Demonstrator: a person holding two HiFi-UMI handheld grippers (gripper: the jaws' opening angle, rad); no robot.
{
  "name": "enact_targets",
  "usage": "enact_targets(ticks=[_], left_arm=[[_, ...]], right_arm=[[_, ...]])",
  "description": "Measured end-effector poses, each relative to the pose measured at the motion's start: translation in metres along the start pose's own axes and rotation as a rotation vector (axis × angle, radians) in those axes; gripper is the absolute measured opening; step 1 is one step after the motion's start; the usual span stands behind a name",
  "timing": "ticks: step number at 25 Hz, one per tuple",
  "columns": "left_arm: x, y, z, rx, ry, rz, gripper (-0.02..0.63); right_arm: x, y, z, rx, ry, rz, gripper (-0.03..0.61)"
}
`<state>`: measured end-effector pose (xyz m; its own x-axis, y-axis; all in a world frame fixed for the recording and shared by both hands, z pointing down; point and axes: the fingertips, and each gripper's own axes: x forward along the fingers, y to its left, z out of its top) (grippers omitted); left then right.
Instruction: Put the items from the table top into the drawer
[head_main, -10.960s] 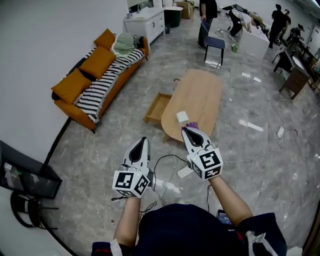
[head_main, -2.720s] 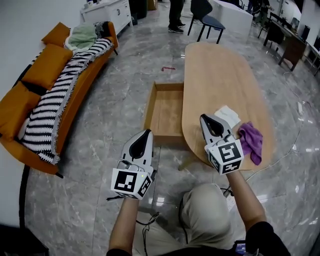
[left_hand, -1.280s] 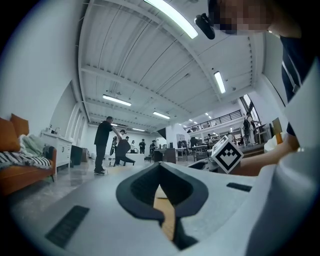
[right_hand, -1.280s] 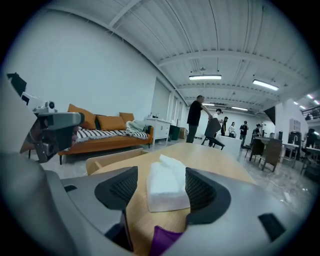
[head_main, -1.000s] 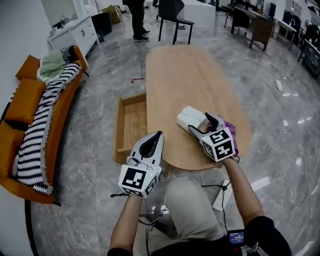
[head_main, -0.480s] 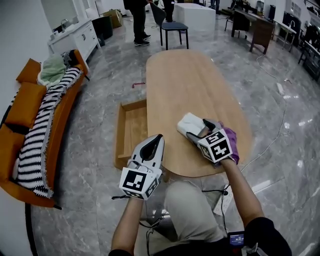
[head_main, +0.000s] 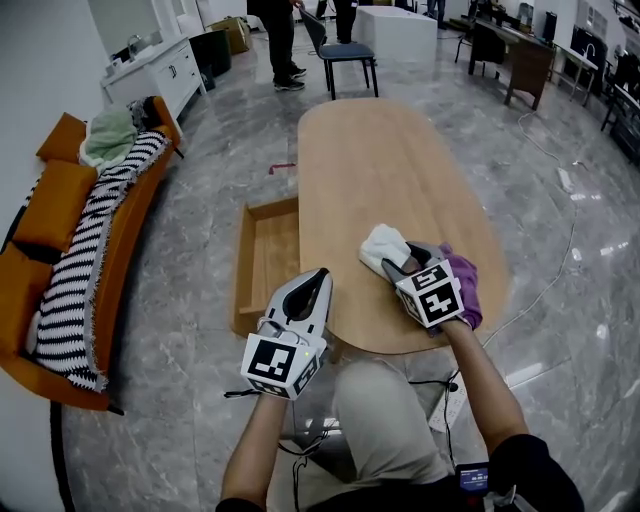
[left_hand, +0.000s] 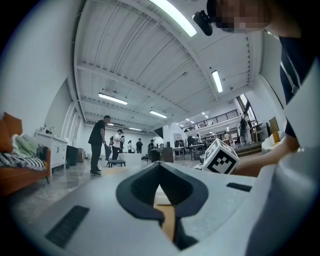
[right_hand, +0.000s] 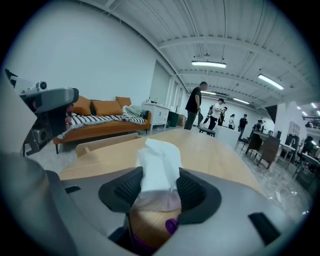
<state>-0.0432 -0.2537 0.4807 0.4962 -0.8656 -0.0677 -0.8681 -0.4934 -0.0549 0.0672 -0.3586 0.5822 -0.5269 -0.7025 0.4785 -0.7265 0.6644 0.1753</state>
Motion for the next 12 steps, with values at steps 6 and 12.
enact_targets(ticks=[6, 12], left_arm=[[-0.003, 0.008, -0.002, -0.011, -0.003, 0.015, 0.005], [-0.006, 0.013, -0.002, -0.005, -0.002, 0.030, 0.005]], right_arm=[[0.003, 0.002, 0.003, -0.003, -0.003, -0.013, 0.199], [0.007, 0.008, 0.011, 0.007, -0.019, 0.013, 0.199]])
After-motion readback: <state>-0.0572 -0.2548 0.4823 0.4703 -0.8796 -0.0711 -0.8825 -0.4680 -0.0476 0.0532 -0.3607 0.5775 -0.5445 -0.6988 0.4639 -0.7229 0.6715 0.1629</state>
